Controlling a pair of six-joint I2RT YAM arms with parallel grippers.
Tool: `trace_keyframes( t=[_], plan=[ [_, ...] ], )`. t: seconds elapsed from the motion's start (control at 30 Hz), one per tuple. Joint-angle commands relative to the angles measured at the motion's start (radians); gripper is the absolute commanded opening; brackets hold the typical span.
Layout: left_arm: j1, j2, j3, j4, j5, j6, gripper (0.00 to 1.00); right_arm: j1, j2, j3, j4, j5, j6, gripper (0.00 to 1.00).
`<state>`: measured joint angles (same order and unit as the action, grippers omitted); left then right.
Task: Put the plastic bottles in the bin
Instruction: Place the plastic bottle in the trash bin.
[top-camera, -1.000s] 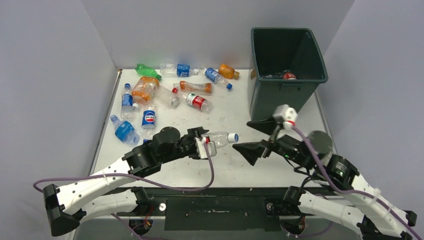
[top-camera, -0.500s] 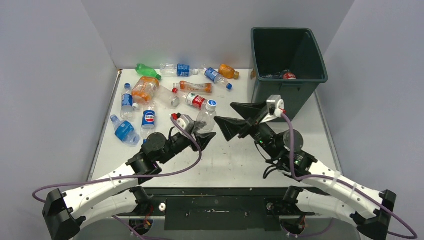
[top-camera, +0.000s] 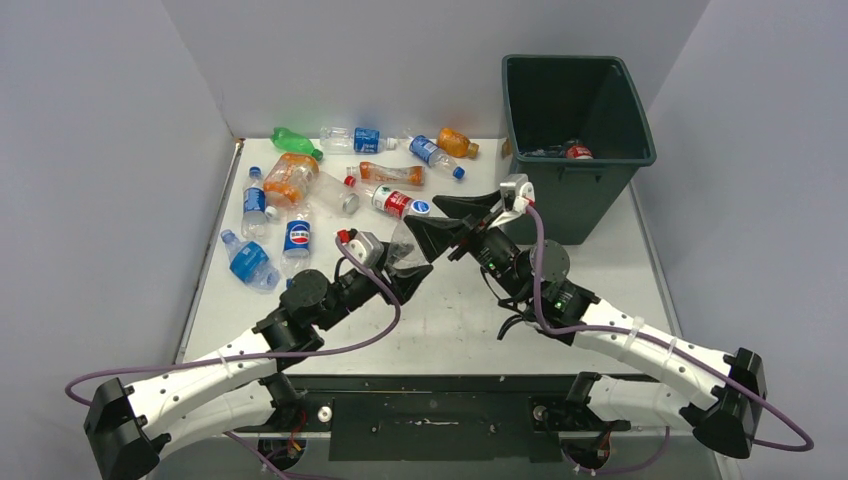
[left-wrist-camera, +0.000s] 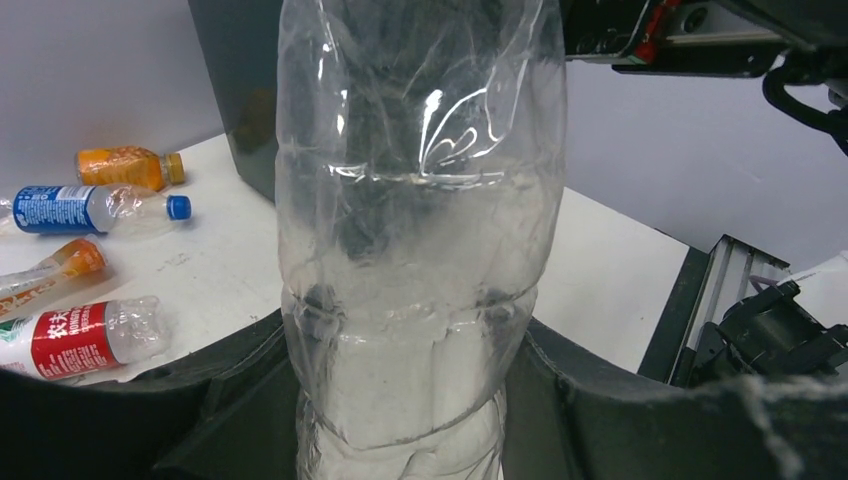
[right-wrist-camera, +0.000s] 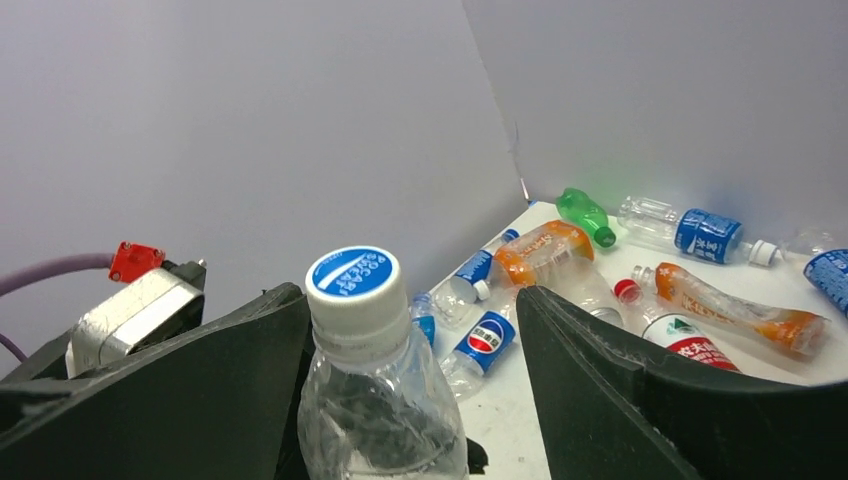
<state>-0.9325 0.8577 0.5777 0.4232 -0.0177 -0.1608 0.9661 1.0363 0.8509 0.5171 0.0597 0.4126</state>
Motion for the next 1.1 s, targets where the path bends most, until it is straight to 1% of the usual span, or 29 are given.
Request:
trace_keyframes(
  t=[0.0,0.03,0.1,0.13,0.17,0.2,0.23,0.27,0.3,0.33,0.4,0.43,0.5,0.63,0.7,0.73,0.8,0.87,0.9,0.93,1.0,1.07],
  plan=[
    [-0.006,-0.026,0.003,0.074,0.017,0.027,0.0,0.005,0.04,0.1,-0.027,-0.051,-0.002,0.7],
    [-0.007,-0.028,0.001,0.074,0.012,0.03,0.0,0.004,0.049,0.114,-0.051,-0.065,-0.006,0.63],
    [-0.009,-0.029,-0.001,0.075,0.006,0.043,0.0,0.002,0.058,0.139,-0.095,-0.096,-0.016,0.45],
    [-0.01,-0.031,-0.001,0.075,0.005,0.05,0.0,0.002,0.058,0.147,-0.11,-0.108,-0.024,0.37],
    [-0.012,-0.031,-0.001,0.073,0.004,0.058,0.07,0.0,0.058,0.157,-0.129,-0.122,-0.031,0.32],
    [-0.014,-0.033,-0.001,0.069,0.005,0.069,0.27,-0.006,0.058,0.176,-0.153,-0.133,-0.037,0.25],
    [-0.015,-0.036,-0.001,0.064,0.005,0.084,0.55,-0.012,0.056,0.193,-0.18,-0.141,-0.043,0.13],
    [-0.018,-0.04,-0.002,0.062,0.001,0.095,0.81,-0.017,0.051,0.213,-0.207,-0.143,-0.055,0.06],
    [-0.02,-0.046,-0.005,0.063,-0.016,0.099,0.99,-0.02,0.041,0.24,-0.237,-0.14,-0.078,0.05],
    [-0.022,-0.054,-0.009,0.065,-0.03,0.099,0.96,-0.021,0.031,0.272,-0.272,-0.129,-0.108,0.05],
    [-0.024,-0.074,-0.019,0.075,-0.064,0.104,0.96,-0.023,0.009,0.356,-0.354,-0.071,-0.179,0.05],
    [-0.025,-0.084,-0.024,0.081,-0.084,0.107,0.96,-0.024,0.0,0.404,-0.396,-0.004,-0.22,0.05],
    [-0.026,-0.1,-0.031,0.086,-0.125,0.116,0.96,-0.025,-0.018,0.478,-0.407,0.119,-0.304,0.05],
    [-0.026,-0.107,-0.038,0.091,-0.178,0.125,0.96,-0.029,-0.011,0.548,-0.229,0.387,-0.476,0.05],
    [-0.026,-0.105,-0.039,0.091,-0.18,0.125,0.96,-0.032,0.031,0.588,-0.114,0.517,-0.577,0.05],
    [-0.028,-0.105,-0.04,0.091,-0.181,0.126,0.96,-0.044,0.065,0.612,-0.043,0.607,-0.651,0.05],
    [-0.031,-0.102,-0.041,0.09,-0.184,0.126,0.96,-0.088,0.146,0.668,0.084,0.726,-0.773,0.05],
    [-0.032,-0.095,-0.036,0.08,-0.195,0.125,0.96,-0.181,0.228,0.716,0.18,0.767,-0.842,0.05],
    [-0.034,-0.09,-0.033,0.075,-0.207,0.124,0.96,-0.242,0.269,0.74,0.213,0.793,-0.842,0.05],
    [-0.034,-0.083,-0.031,0.069,-0.22,0.124,0.96,-0.309,0.303,0.784,0.207,0.804,-0.797,0.05],
    [-0.035,-0.073,-0.025,0.059,-0.245,0.124,0.96,-0.447,0.368,0.854,0.112,0.829,-0.656,0.05],
    [-0.036,-0.065,-0.02,0.051,-0.271,0.124,0.96,-0.566,0.42,0.887,0.044,0.853,-0.529,0.05]
  ],
)
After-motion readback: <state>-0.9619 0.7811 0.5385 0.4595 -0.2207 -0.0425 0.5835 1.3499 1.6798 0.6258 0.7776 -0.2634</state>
